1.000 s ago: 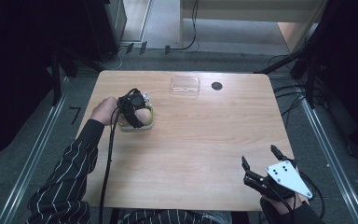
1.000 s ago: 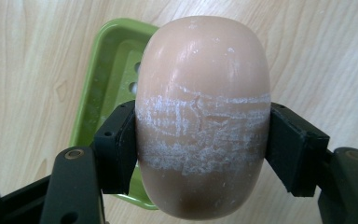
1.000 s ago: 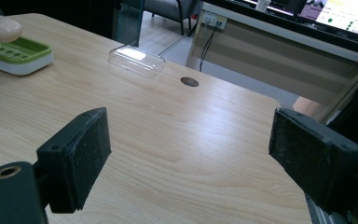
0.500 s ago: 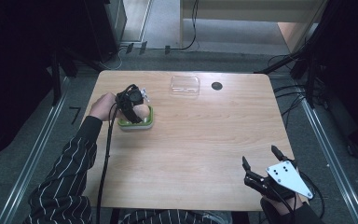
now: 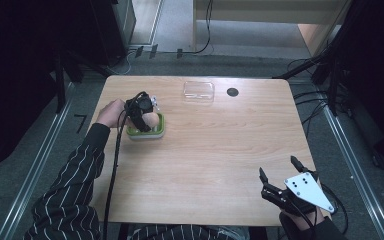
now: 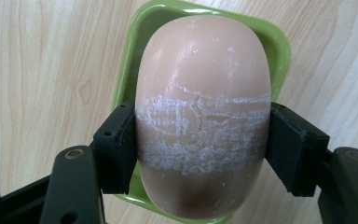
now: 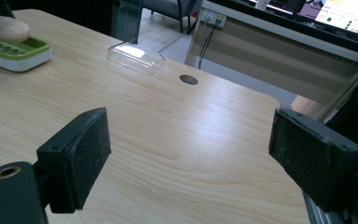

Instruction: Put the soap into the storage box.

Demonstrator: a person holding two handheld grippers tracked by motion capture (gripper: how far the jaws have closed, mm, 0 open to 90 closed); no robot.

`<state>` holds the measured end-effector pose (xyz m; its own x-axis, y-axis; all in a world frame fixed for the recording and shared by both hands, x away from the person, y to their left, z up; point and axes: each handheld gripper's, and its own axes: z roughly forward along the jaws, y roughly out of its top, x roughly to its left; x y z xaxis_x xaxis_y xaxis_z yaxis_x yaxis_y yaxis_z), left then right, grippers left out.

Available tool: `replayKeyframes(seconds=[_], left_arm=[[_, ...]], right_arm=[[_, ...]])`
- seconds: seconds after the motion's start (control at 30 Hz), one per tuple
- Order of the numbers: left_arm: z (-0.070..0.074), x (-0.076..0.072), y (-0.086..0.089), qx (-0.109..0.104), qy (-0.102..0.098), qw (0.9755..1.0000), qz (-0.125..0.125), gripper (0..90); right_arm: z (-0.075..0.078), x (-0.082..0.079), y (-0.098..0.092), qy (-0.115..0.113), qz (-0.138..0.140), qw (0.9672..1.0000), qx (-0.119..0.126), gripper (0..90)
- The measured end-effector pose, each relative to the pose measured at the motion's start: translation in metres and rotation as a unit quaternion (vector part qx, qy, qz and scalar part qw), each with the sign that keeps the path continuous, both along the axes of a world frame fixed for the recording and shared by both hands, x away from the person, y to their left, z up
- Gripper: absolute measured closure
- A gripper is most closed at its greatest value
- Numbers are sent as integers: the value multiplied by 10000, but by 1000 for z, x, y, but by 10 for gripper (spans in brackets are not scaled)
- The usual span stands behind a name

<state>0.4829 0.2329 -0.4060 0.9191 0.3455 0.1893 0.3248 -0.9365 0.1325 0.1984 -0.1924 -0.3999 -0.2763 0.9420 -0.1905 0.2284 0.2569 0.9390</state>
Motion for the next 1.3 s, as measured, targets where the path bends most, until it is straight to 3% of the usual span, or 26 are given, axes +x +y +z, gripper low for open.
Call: replayKeyframes(seconds=[0.27,0.5,0.63,0.9,1.3], left_arm=[[-6,4,5,-44,3,9996,-286,331],[-11,8,5,14,-44,9996,-287,331],[-16,10,6,1,10,9995,-313,331],[-19,10,5,23,109,9981,-604,331],[-22,11,7,-35,156,9979,-633,325]], right_arm=[[0,0,1,4,-2,10000,-50,134],[0,-1,1,-5,-8,10000,-48,134],[0,-1,1,1,-8,10000,-47,134],[0,-1,1,3,-5,10000,-59,134],[0,-1,1,11,-22,10000,-54,134]])
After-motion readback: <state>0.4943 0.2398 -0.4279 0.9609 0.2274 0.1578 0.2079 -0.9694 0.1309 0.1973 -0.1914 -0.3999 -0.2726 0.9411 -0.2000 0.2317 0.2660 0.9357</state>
